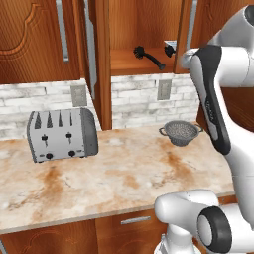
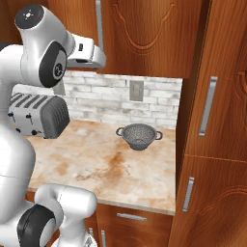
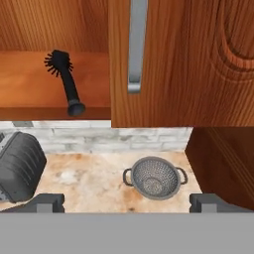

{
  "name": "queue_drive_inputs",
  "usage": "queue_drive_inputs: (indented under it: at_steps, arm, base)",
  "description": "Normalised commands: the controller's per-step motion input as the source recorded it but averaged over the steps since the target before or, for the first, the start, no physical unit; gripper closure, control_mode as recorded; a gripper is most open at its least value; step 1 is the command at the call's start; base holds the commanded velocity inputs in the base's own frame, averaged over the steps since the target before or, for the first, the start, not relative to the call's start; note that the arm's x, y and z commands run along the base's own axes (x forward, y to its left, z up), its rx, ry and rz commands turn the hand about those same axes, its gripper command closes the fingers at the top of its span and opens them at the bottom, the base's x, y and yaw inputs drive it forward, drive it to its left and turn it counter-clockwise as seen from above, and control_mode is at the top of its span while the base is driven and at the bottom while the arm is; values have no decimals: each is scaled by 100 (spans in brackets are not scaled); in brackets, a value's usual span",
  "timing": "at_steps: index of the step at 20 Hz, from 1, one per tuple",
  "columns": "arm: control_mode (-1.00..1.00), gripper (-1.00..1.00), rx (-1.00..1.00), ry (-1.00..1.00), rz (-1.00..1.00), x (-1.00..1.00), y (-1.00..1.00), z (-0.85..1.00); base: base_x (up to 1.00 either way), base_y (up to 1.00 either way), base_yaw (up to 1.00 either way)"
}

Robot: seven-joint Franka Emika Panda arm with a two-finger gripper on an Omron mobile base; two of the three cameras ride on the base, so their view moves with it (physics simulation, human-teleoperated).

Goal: Pick the dish brush and dish brush from the cabinet and place them on the counter.

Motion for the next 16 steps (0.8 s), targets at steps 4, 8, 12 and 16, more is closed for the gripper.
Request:
queue_drive_inputs:
  at_steps: [4, 8, 12, 16]
  arm:
    - [-100, -100, 0, 1, 0, 45, -8, 10]
    - [-100, -100, 0, 2, 0, 43, -16, 5]
    - [-100, -100, 0, 1, 1, 50, -15, 0]
    - [-100, -100, 0, 0, 4, 39, -7, 6]
  base:
    - [0, 0, 0]
    - [0, 0, 0]
    - [0, 0, 0]
    - [0, 0, 0]
